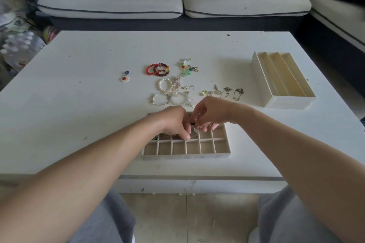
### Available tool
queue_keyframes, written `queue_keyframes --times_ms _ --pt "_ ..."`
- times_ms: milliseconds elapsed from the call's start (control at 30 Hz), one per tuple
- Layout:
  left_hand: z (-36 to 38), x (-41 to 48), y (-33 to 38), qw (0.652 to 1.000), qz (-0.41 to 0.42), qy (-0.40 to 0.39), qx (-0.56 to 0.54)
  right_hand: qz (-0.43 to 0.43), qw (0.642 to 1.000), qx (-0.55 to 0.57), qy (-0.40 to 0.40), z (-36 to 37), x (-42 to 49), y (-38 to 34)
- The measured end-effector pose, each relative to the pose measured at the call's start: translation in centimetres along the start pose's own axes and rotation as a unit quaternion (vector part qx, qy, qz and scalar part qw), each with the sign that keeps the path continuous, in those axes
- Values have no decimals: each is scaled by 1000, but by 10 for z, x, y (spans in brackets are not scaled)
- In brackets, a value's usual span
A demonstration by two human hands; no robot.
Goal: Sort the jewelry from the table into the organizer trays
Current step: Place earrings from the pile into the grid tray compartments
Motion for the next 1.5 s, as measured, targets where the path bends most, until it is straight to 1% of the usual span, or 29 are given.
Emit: queue_keyframes --times_ms 200,367,533,733,900,1067,1267,1333,1433,1500 --pt "-3 -3 0 1000 3 -10 29 -14 998 -46 42 0 0 -6" --pt "-2 -4 2 997 17 -46 63 -25 992 -104 66 5 0 -10" --pt "-4 -4 1 996 18 -67 58 -40 984 -141 98 10 -3 -16" --pt "-11 -4 -4 994 6 -95 58 -43 974 -194 107 15 -1 -19" --pt "-11 0 -6 994 9 -99 33 -39 969 -222 102 20 3 -20" --pt "-11 -1 -6 994 2 -108 27 -56 965 -237 96 19 -1 -24" --pt "-15 -3 -5 993 -7 -114 34 -66 970 -205 108 4 -8 -24" --pt "-16 -3 -5 995 0 -94 35 -63 974 -198 88 0 -9 -21" --pt "-19 0 -4 999 6 -40 21 -53 981 -183 46 -1 -12 -18" --pt "-21 2 -4 1000 7 -26 15 -47 985 -167 26 1 -13 -18"
Point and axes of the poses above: each hand's wrist, its own x-axis towards the middle knuckle, its own z-axis out of the palm, y = z × x, the point moved 2 cm from there along x, towards the middle knuckle, and after that the axes turned 3 degrees about -x, right-handed, at the moved point
